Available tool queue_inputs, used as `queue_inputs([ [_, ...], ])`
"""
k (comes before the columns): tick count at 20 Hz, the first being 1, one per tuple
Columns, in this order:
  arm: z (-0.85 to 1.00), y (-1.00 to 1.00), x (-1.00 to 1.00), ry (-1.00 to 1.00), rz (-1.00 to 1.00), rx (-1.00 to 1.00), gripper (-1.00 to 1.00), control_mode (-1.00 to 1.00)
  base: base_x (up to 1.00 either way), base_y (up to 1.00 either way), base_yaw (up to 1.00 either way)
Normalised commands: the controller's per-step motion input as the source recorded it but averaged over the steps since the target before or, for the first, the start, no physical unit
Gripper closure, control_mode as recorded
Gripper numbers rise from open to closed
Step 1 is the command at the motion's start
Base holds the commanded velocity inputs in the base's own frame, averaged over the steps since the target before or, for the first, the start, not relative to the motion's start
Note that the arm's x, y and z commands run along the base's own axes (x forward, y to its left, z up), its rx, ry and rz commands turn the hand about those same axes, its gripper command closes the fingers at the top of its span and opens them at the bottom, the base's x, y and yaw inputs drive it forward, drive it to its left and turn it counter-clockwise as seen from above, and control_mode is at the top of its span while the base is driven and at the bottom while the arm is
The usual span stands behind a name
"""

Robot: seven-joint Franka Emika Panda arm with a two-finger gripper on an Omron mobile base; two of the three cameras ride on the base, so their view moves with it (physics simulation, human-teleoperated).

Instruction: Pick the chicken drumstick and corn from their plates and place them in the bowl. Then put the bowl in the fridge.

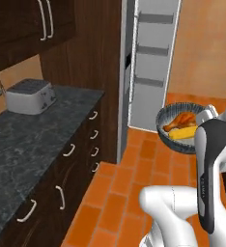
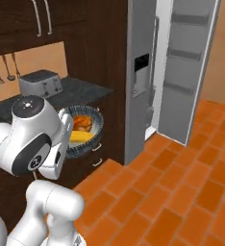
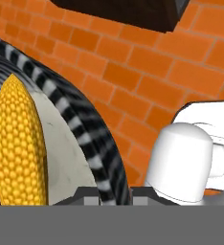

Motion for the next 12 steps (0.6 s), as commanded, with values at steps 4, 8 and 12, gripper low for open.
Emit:
queue_inputs([
  [4, 0.00, 0.00, 0.00, 0.00, 0.00, 0.00, 1.00, 1.00, 1.00, 0.34, -0.49],
  [8, 0.00, 0.00, 0.00, 0.00, 0.00, 0.00, 1.00, 1.00, 1.00, -0.06, -0.34],
  [12, 0.00, 0.00, 0.00, 0.00, 0.00, 0.00, 1.00, 1.00, 1.00, -0.48, -0.07],
])
